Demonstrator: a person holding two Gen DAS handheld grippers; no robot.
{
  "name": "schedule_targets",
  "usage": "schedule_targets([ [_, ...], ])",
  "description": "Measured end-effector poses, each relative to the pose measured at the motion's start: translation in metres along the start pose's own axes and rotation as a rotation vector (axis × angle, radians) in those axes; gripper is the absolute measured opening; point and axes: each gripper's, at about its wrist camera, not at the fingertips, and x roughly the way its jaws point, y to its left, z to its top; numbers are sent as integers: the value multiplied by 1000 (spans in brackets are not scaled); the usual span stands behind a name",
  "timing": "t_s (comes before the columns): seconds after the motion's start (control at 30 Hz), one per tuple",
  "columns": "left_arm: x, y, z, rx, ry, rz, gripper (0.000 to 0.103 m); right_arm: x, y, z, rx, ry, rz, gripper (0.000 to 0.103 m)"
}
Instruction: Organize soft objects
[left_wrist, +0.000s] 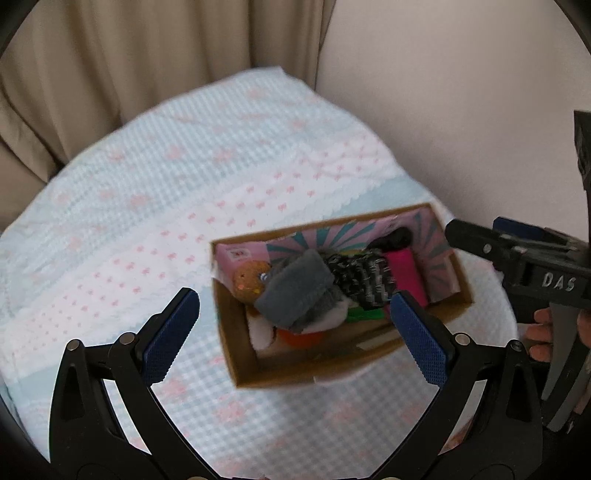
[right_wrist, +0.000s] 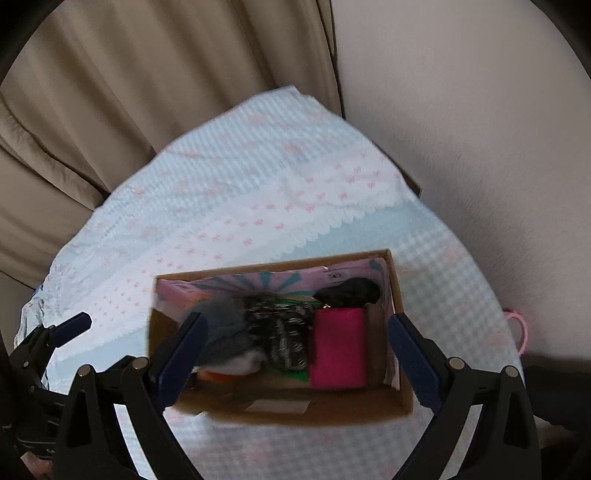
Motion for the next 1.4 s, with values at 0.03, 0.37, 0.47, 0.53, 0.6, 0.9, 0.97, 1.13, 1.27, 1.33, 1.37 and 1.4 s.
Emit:
schedule_targets([
  [0.03,-18,2,-1,-2,-20,-8,103,-11,5,-1,-6,-12,-2,96],
  [0.37,-182,36,-23,-11,-201,4,103,-159,84,-34,-44,-205,-18,96],
  [0.47,-226,52,-37,-23,-267,8,103,-194,110,-50,-71,-256,-49,96],
  [0.53,-251,61,-47,-20,-307,16,103,-213,123,-61,-82,-289,-52,97],
  [0.6,-272,69,-56,-9,-343,30,103,-234,137,-75,-88,-329,-55,97],
  [0.9,-334,89,-96,-16,-471,61,103,-278,174,-118,-85,-447,-114,97],
  [0.97,-338,92,-101,-21,-488,65,103,-283,180,-126,-87,-465,-124,97],
  [1.13,-347,94,-109,-20,-522,71,103,-288,192,-136,-112,-497,-146,97],
  [1.27,-348,93,-110,-13,-531,76,103,-292,199,-140,-122,-517,-159,97],
  [1.33,-348,93,-110,-9,-534,80,103,-293,201,-140,-122,-524,-157,97],
  [1.37,-347,93,-110,-7,-536,82,103,-294,202,-140,-121,-528,-159,97],
  [1.4,-348,93,-110,-6,-541,86,103,-294,202,-140,-120,-530,-161,97],
])
